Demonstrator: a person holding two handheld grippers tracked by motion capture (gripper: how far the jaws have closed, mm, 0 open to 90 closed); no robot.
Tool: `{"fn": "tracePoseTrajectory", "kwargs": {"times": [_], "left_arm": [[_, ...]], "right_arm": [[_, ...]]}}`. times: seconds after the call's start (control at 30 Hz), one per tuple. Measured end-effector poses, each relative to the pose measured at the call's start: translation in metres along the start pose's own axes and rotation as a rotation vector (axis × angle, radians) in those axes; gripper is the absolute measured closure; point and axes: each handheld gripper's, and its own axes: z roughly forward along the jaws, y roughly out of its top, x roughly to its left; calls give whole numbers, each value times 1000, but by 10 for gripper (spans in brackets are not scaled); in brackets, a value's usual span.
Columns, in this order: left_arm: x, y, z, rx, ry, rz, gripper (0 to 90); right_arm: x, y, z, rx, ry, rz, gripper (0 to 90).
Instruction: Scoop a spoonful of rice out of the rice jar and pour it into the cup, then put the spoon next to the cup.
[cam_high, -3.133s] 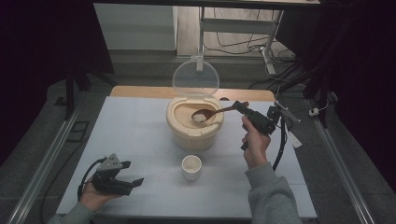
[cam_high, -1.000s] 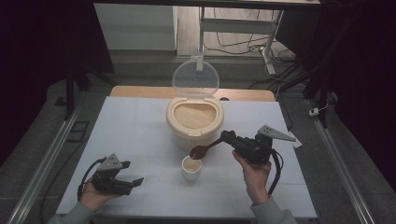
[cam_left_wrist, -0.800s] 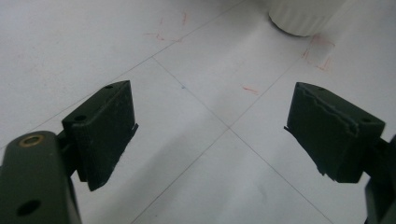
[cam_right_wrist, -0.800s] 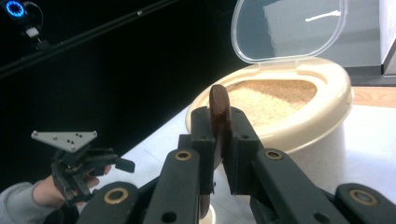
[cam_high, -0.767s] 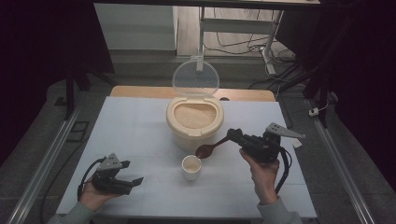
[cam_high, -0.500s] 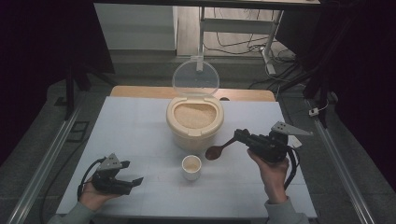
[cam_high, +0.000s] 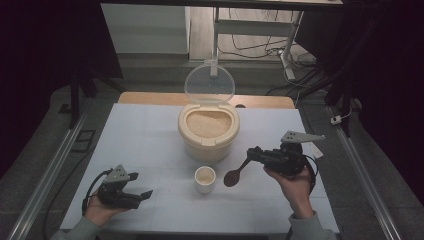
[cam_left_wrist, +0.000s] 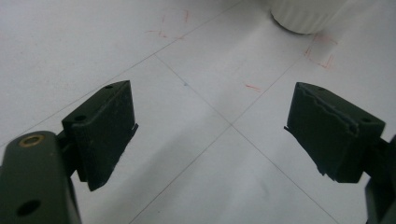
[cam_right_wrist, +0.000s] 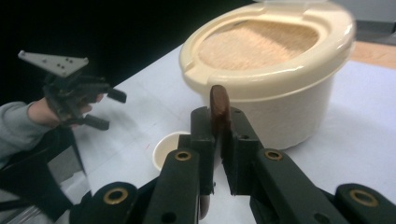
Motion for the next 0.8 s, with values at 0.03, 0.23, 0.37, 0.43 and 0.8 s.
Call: {"fn": "tracePoseTrajectory", "kwargs": {"times": [0.03,0.23,0.37,0.43,0.8], "left_arm": [[0,0,0,-2,1,-2,153],[1,0,1,1,-3,-1,152],[0,0,2,4,-5,2,152],[0,0,1,3,-6,2,153],[0,0,2,10,-6,6,153]], "right_arm": [[1,0,1,11,6,-3,836],[5,0,10,112,63,-7,835],[4,-4,20,192,93,0,835],[3,-6,24,227,102,7,836],[-14,-17,51,279,103,62,824]]}}
